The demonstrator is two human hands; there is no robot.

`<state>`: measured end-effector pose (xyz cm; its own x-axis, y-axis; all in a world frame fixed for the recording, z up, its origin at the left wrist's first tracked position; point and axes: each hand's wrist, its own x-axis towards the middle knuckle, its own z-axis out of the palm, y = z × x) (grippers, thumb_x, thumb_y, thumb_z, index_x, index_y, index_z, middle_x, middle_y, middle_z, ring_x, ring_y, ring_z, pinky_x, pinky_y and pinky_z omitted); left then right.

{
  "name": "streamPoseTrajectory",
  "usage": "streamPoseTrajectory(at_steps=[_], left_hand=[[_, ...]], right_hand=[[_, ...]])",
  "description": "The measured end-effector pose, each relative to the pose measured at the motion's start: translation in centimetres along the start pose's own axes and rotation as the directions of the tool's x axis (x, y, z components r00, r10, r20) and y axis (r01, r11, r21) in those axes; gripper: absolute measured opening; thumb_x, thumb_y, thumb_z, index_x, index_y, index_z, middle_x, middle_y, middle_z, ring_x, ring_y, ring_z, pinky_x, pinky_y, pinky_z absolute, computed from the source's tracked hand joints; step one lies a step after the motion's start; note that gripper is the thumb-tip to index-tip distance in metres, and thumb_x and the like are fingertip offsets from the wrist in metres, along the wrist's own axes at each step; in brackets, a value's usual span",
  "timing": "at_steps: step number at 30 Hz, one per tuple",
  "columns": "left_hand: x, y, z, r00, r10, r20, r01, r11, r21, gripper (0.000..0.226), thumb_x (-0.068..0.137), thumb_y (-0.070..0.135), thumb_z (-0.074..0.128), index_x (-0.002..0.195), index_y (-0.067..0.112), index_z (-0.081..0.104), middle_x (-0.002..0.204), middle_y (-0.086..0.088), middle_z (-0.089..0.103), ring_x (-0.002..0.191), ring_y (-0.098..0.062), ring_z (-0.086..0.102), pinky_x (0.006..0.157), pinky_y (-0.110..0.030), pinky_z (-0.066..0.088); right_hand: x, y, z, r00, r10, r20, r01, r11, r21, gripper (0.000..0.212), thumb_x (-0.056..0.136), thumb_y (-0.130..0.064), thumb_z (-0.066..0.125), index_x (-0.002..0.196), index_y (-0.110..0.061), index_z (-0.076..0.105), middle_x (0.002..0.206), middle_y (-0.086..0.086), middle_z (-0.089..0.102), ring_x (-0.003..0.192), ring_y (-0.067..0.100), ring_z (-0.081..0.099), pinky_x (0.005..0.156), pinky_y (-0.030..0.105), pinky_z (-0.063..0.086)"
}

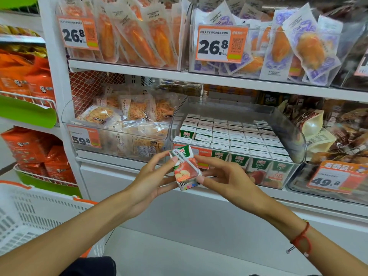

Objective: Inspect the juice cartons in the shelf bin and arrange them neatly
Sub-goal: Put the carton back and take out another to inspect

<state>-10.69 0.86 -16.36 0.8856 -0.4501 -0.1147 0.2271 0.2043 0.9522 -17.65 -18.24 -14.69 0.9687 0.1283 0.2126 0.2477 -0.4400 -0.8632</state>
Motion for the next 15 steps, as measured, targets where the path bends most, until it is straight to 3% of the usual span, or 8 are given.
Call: streamPoseTrajectory(at_steps=[5, 8, 15], left_hand=[[-0.13, 0.45, -0.06, 0.965, -0.237, 0.113, 0.242, 0.97, -0.038, 0.05, 0.08, 0.045, 0.068, 0.125, 0.024, 0.062, 0.102, -0.011, 0.074, 0.082, -0.014, 0.073, 0.069, -0.029, 0.061], [0.01, 0.36, -0.2, 0.944, -0.306, 0.127, 0.307, 0.952, 0.013, 0.06, 0.072, 0.055, 0.067, 0.123, 0.023, 0.062, 0.098, -0.008, 0.074, 0.079, -0.014, 0.073, 0.063, -0.029, 0.06], [0.37, 0.2, -0.37, 0.947, -0.313, 0.078, 0.312, 0.95, 0.019, 0.054, 0.076, 0.051, 0.07, 0.122, 0.024, 0.063, 0.087, -0.005, 0.074, 0.072, -0.012, 0.071, 0.062, -0.028, 0.06]], right_hand=[[0.27, -0.08, -0.13, 0.985, 0.077, -0.156, -0.054, 0.988, 0.147, 0.038, 0.07, -0.051, 0.069, 0.103, -0.033, 0.074, 0.094, -0.009, 0.076, 0.083, 0.011, 0.072, 0.07, 0.02, 0.057], [0.44, -0.13, -0.21, 0.971, 0.173, -0.166, -0.132, 0.964, 0.23, 0.027, 0.071, -0.056, 0.067, 0.085, -0.035, 0.078, 0.088, -0.007, 0.076, 0.078, 0.012, 0.073, 0.062, 0.016, 0.055], [0.44, 0.2, 0.08, 0.955, 0.27, -0.126, -0.226, 0.931, 0.286, 0.029, 0.072, -0.054, 0.068, 0.091, -0.035, 0.078, 0.09, -0.005, 0.076, 0.081, 0.014, 0.073, 0.069, 0.022, 0.059]])
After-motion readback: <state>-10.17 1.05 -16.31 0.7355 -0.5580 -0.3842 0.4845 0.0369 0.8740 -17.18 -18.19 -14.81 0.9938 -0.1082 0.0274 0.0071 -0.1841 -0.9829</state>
